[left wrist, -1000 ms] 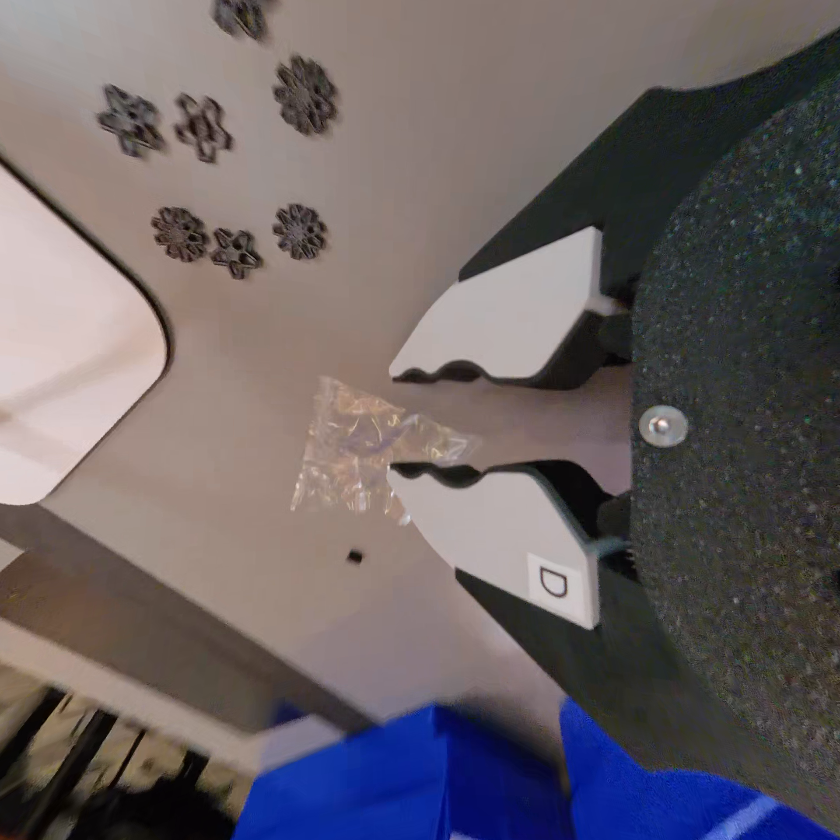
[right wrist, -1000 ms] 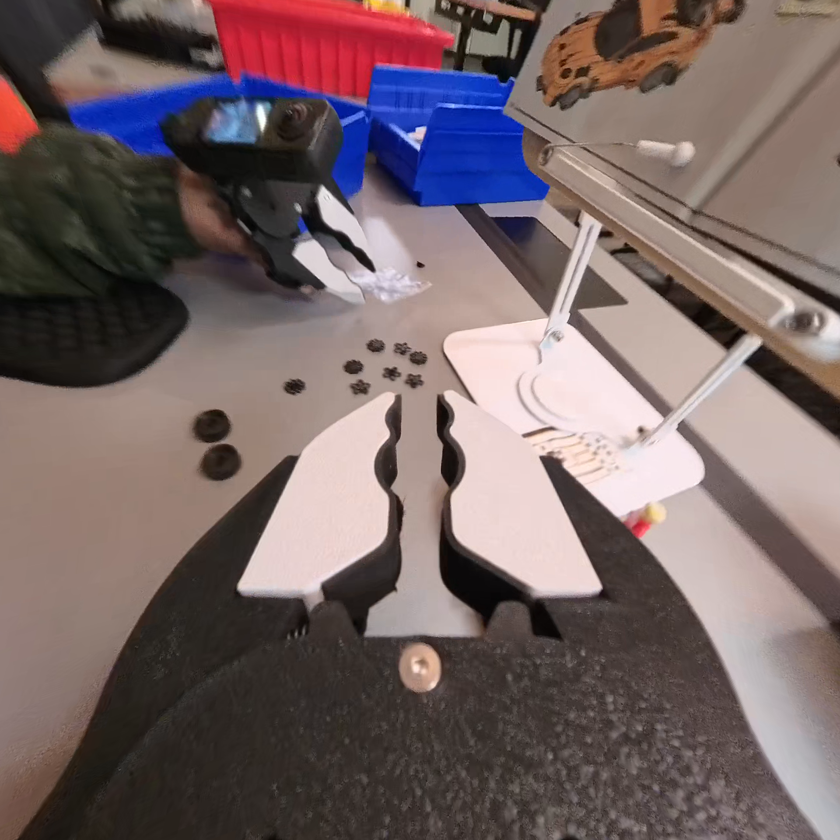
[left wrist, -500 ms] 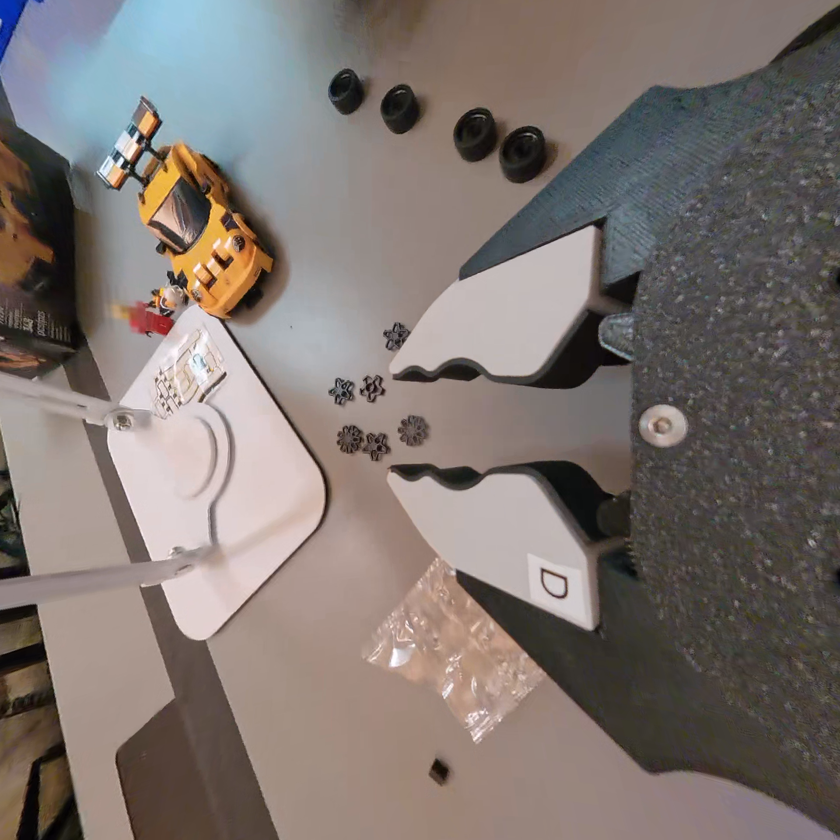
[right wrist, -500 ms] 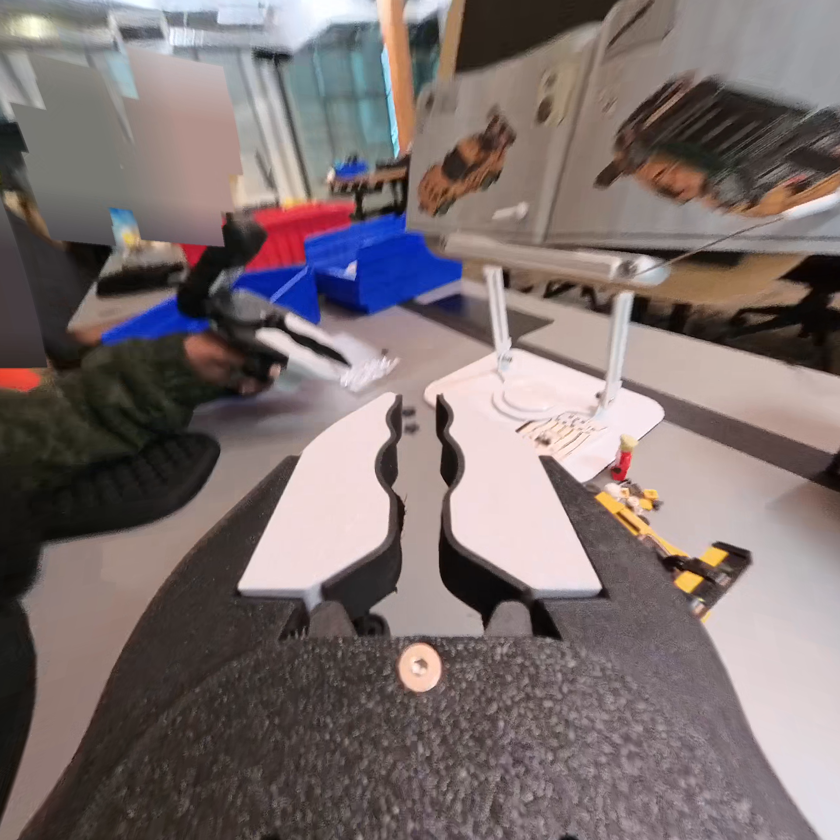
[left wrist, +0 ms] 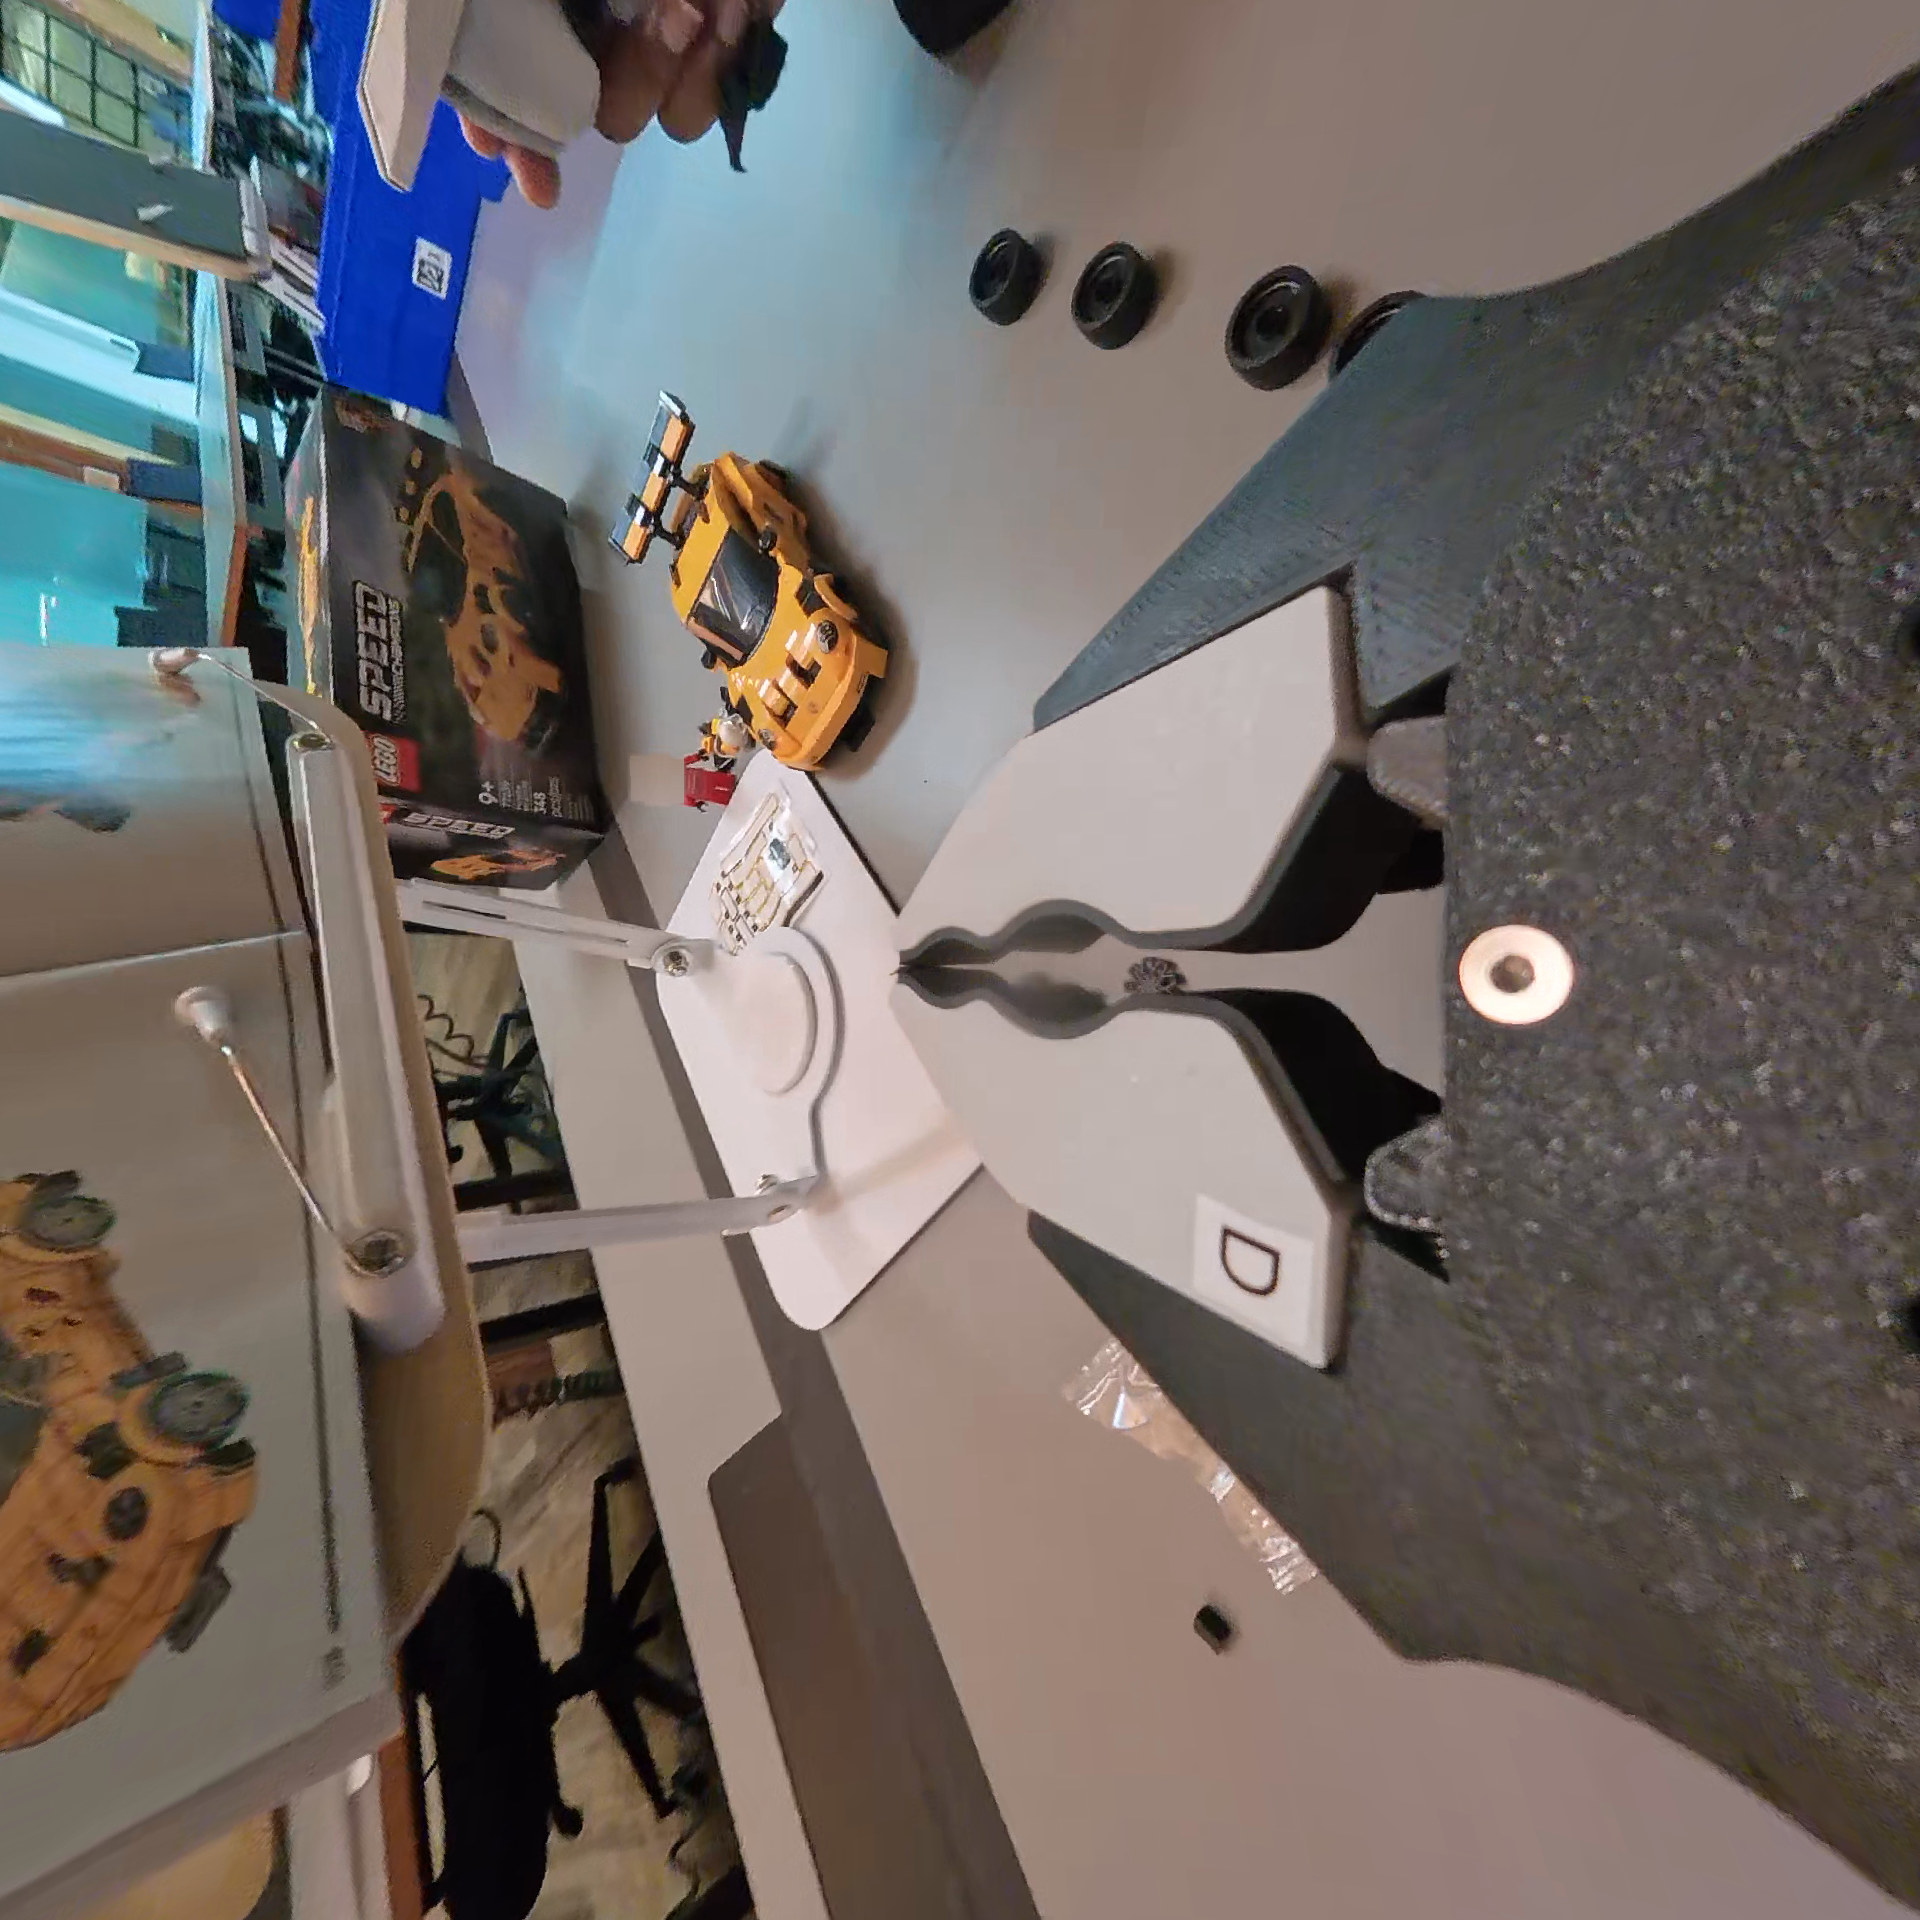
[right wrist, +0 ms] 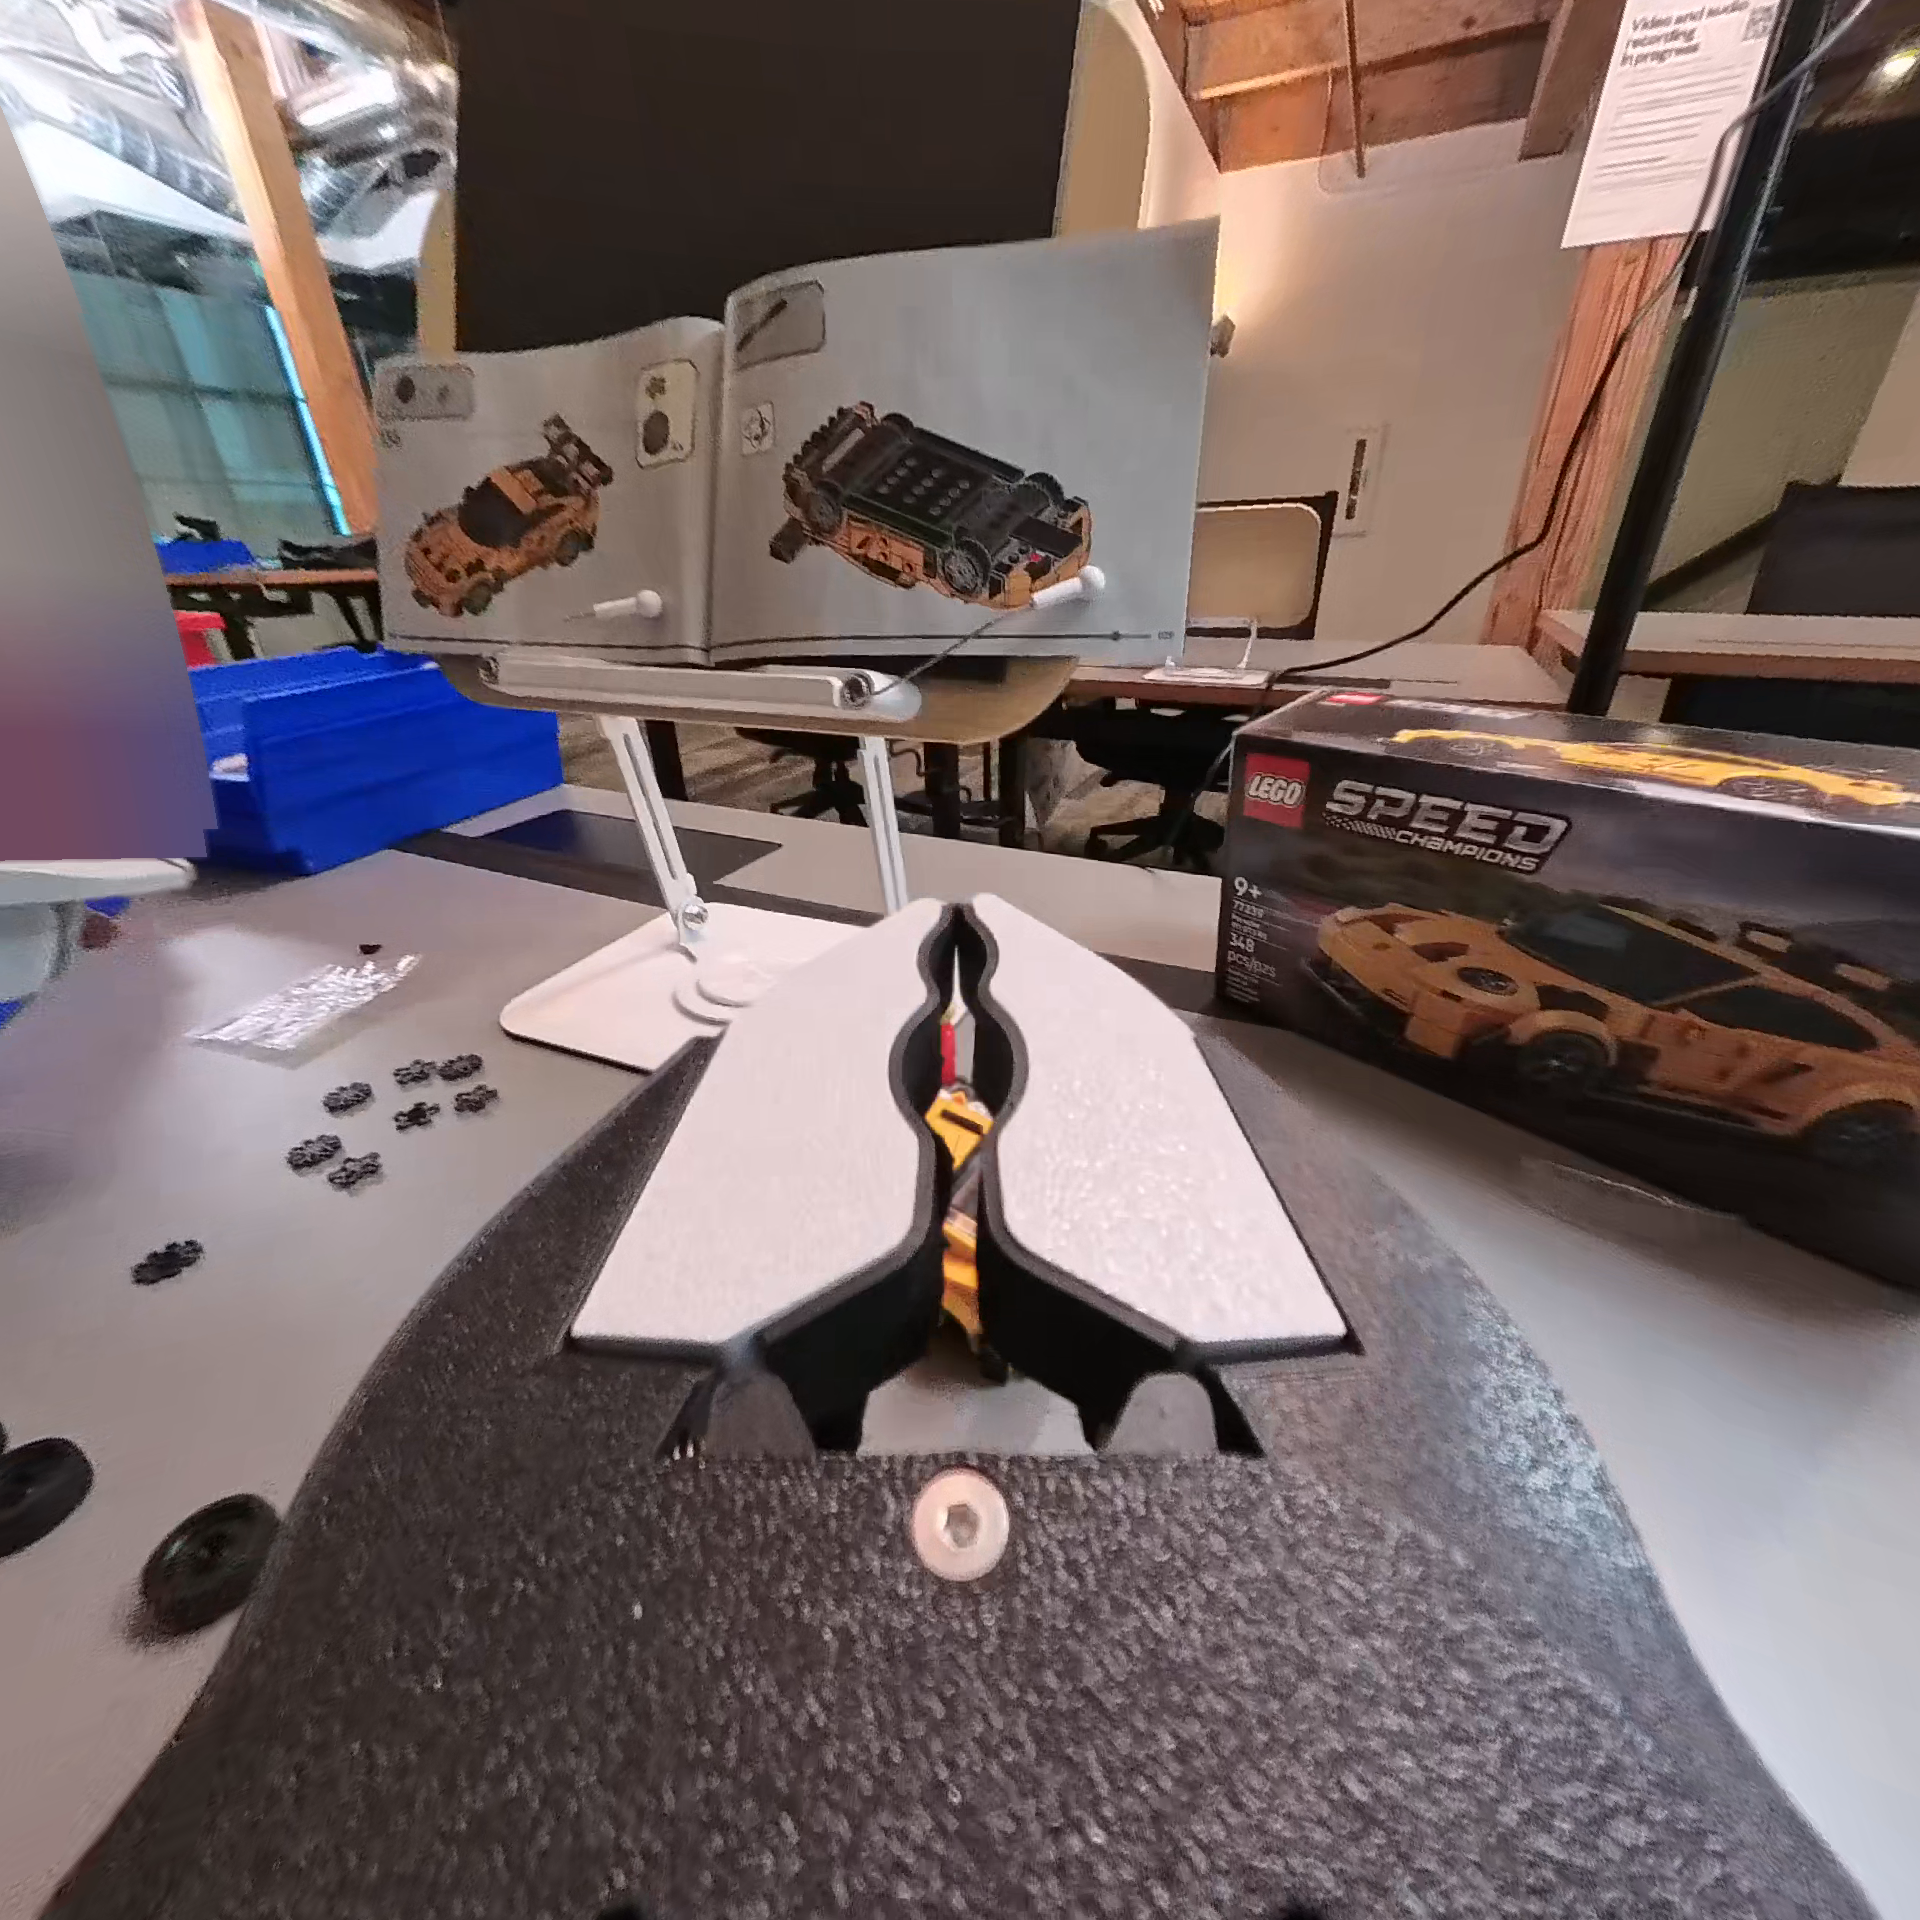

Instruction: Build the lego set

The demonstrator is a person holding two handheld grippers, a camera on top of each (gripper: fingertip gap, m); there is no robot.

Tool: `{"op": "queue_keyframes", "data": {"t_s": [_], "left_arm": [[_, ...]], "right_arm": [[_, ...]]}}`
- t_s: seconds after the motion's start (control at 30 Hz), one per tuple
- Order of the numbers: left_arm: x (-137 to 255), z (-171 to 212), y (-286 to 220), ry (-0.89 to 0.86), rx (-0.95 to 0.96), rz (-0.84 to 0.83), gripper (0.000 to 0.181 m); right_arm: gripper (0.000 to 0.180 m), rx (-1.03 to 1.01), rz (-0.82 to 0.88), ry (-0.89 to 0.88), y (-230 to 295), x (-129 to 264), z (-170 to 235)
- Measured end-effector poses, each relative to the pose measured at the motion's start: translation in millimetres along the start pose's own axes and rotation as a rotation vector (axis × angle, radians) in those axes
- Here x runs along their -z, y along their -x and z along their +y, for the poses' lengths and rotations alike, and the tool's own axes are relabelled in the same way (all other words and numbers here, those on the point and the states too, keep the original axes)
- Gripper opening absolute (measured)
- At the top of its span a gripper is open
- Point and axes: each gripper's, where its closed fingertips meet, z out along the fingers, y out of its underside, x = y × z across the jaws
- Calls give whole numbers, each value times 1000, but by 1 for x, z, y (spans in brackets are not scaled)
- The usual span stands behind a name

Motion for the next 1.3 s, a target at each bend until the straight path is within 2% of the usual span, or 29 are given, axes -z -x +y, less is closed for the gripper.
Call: {"op": "queue_keyframes", "data": {"t_s": [0.13,0.23,0.4,0.6,0.87,1.3], "left_arm": [[1,5,-8,21,38,-49,0],[2,12,-12,27,100,-5,0],[2,11,-11,3,91,21,0],[10,0,4,-54,51,-94,21],[15,-5,1,-70,24,-83,0],[9,2,-5,-33,-56,-87,0]], "right_arm": [[0,34,20,17,-7,-1,5],[0,63,46,22,-14,0,7],[0,53,57,43,-19,-2,14],[0,56,59,48,-19,-3,15],[0,91,23,58,-7,-4,16],[0,56,-27,78,2,-1,15]]}}
